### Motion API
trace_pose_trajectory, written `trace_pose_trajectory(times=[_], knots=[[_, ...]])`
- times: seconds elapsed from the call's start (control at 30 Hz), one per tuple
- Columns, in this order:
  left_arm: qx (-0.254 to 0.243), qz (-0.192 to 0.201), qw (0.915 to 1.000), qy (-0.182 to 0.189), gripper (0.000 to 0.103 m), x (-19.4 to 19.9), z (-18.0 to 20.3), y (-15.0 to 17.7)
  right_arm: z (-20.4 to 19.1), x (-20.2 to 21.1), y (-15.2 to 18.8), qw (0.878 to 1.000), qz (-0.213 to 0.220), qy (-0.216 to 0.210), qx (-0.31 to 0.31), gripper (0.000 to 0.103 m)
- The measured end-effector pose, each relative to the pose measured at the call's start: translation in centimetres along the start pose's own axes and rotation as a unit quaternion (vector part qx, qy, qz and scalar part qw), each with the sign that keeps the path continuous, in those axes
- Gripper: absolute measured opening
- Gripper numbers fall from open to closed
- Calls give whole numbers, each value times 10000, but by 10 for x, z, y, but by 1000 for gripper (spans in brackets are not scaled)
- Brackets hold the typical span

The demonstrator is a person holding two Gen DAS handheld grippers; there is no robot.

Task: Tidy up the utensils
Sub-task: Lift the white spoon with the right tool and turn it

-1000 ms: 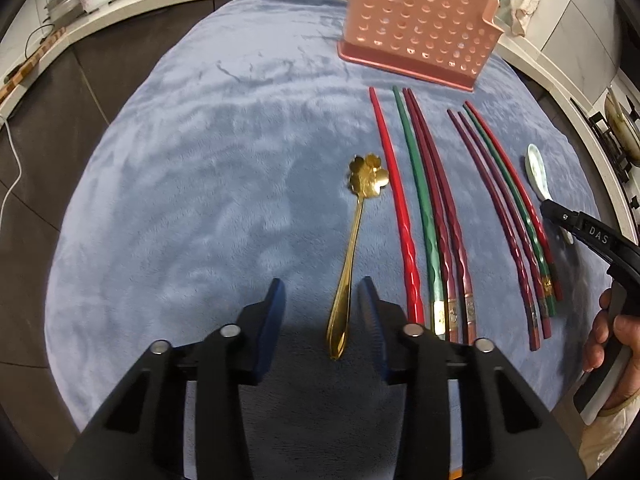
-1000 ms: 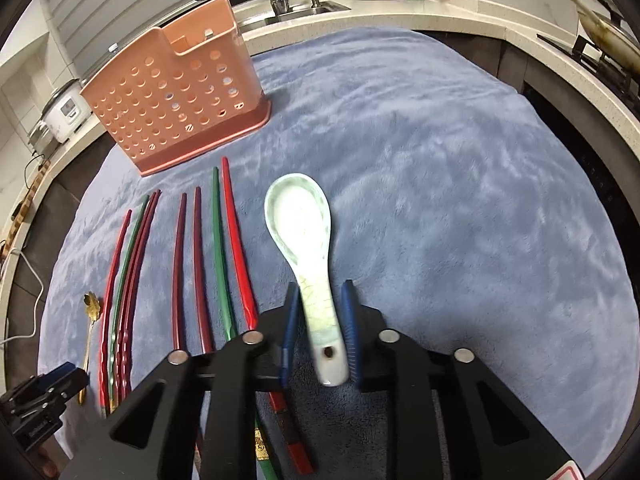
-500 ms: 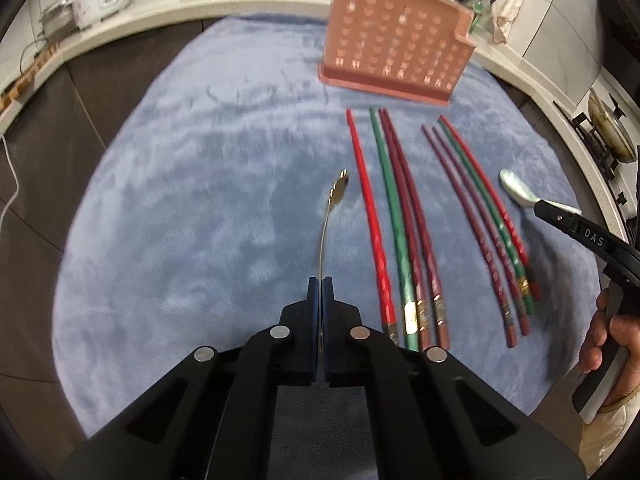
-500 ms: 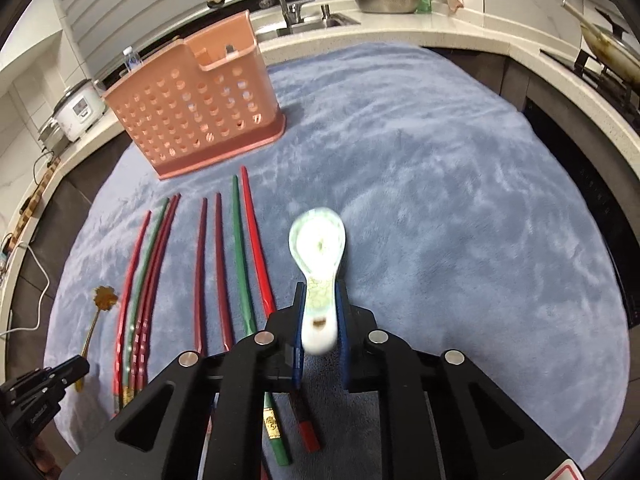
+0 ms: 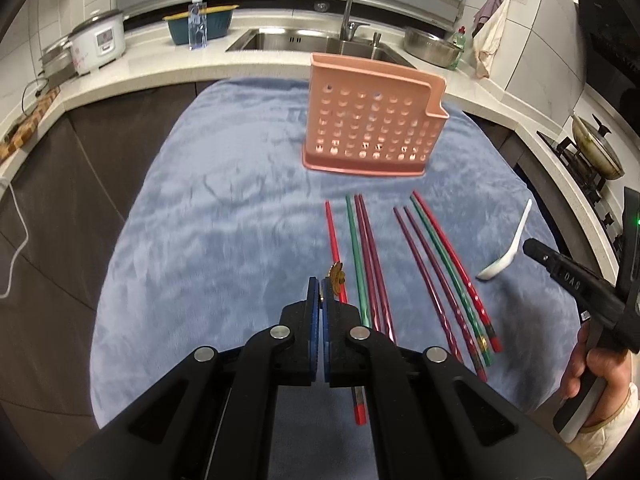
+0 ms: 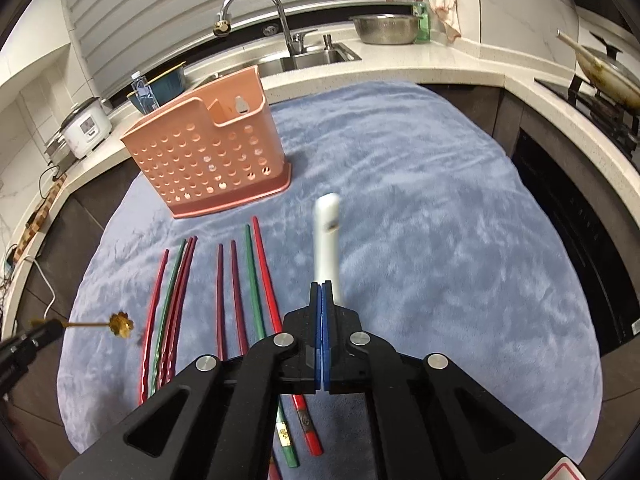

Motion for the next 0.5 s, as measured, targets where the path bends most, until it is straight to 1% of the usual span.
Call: trace_pose_trajectory(times=[0.07,0.17,0.27,0.33,0.37,0.4,0.43,0.5], knots=[[-35,10,10000,-11,1,0,3,-3,2,-4,3,10000,-76,48,19,1],[-55,-54,10000,-11,1,-2,4,-3,8,-5,8,9998,-173,20,-118,1],[-58,-118,9999,-17,1,-5,6,-2,15,0,11,9996,-152,60,-209,11],[-75,-141,9999,-25,1,-6,7,-1,23,3,12,9994,-138,135,-289,20],[-83,-149,9998,-29,1,-6,8,-1,26,5,12,9993,-120,157,-330,27],[-93,-160,9998,-24,1,-7,9,-2,30,7,11,9991,-90,181,-379,31],[-96,-159,9998,-16,1,-6,10,-2,35,10,10,9988,-48,218,-431,32],[-112,-163,9998,-8,1,-7,12,-2,43,13,9,9984,-5,277,-499,38]])
Point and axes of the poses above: each gripper's, at about its wrist camera, not at the fingertips, and x roughly against the way its jaws point, z to its right, y to its underside, the point moved 4 cm from there along -x, roughly the way its jaws point, and after that the axes turned 2 degrees about -x, right-handed, at the moved point
